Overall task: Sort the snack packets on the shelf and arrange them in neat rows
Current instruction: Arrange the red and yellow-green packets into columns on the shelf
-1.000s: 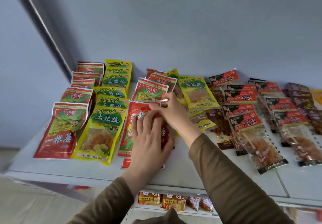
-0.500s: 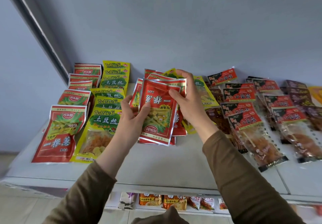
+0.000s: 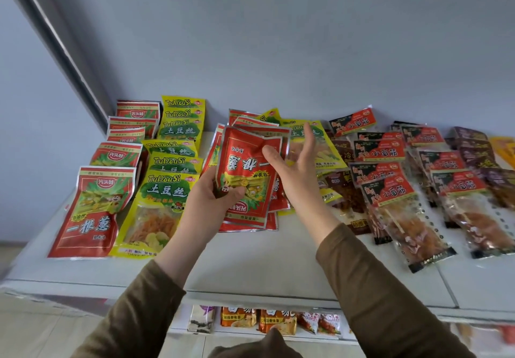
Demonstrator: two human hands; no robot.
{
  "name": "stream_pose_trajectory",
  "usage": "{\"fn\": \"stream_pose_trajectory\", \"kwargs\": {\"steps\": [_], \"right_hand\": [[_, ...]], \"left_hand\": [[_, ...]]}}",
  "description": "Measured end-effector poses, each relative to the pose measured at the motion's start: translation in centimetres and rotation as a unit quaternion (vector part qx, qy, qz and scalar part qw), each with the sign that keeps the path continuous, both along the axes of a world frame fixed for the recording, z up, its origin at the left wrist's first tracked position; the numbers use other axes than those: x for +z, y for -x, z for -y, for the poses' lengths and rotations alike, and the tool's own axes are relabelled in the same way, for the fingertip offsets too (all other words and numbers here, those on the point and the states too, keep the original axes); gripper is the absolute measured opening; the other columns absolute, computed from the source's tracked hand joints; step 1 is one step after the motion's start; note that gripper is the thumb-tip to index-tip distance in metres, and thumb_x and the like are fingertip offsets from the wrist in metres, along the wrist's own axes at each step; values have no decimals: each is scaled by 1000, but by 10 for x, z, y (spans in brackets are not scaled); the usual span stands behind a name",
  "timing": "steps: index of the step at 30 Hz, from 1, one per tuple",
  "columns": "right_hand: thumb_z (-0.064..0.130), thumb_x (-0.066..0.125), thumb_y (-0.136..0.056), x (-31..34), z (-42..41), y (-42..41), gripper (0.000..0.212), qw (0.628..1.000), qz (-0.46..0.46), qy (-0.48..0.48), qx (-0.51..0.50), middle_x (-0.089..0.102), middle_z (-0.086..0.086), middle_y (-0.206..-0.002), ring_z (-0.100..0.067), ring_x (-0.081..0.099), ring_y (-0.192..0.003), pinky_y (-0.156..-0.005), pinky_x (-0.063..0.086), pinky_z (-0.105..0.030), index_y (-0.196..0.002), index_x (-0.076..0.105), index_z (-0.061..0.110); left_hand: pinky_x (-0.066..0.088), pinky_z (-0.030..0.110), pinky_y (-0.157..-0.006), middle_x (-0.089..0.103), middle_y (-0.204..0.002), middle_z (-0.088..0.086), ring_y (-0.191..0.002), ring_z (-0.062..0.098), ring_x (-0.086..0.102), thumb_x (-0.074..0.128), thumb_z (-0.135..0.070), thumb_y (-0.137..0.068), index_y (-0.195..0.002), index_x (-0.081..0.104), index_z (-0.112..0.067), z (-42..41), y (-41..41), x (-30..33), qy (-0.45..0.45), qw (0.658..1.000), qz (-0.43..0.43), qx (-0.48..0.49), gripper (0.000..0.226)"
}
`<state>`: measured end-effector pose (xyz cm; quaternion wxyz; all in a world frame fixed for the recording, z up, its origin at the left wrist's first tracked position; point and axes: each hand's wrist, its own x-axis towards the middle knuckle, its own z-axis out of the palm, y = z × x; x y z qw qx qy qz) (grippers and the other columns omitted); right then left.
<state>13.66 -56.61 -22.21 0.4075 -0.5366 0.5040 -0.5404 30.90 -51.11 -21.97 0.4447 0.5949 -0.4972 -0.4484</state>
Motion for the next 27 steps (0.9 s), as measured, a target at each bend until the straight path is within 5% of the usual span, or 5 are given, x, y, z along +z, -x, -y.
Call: {"fn": "stream_pose_trajectory", "kwargs": {"steps": [5,8,11,20,27], "right_hand": [[65,75,-77,0,-15,-7,99,996,16,-66,56,58,21,-125,12,63,-102,-79,52,-17,-152,15,43],[47,79,-83,-5,-22,-11,80,987,109,-100,66,67,5,-127,-17,71,-109,-91,59,-47,-146,32,38],[33,80,-86,-6,-26,-11,70,979,153,-97,96,71,2,-122,-21,73,-106,-91,58,-51,-142,39,37],[33,80,-85,-9,-30,3,56,970,119,-154,146,74,7,-115,-15,74,-101,-75,61,-32,-133,50,34],[23,75,-87,-9,-27,32,43,945,231,-214,89,76,-4,-114,-27,74,-104,-95,54,-53,-129,61,22]], "left_hand": [[61,48,-90,75,-116,-6,-103,18,75,76,-14,-91,-134,51,-35,-10,6,-3,18,996,-86,-18,54],[64,35,-77,75,-116,-9,-101,18,76,80,-42,-85,-135,42,-46,-16,8,4,-16,986,-156,-50,63],[63,31,-73,75,-112,-15,-98,15,77,70,-61,-86,-133,40,-51,-16,6,10,-26,983,-177,-44,57],[61,23,-69,76,-115,-8,-98,12,76,66,-23,-99,-136,47,-39,-17,14,-3,3,989,-145,-40,45],[57,15,-64,74,-108,-16,-91,0,74,55,-26,-106,-136,52,-34,-7,0,-9,-22,991,-131,-5,31]]}}
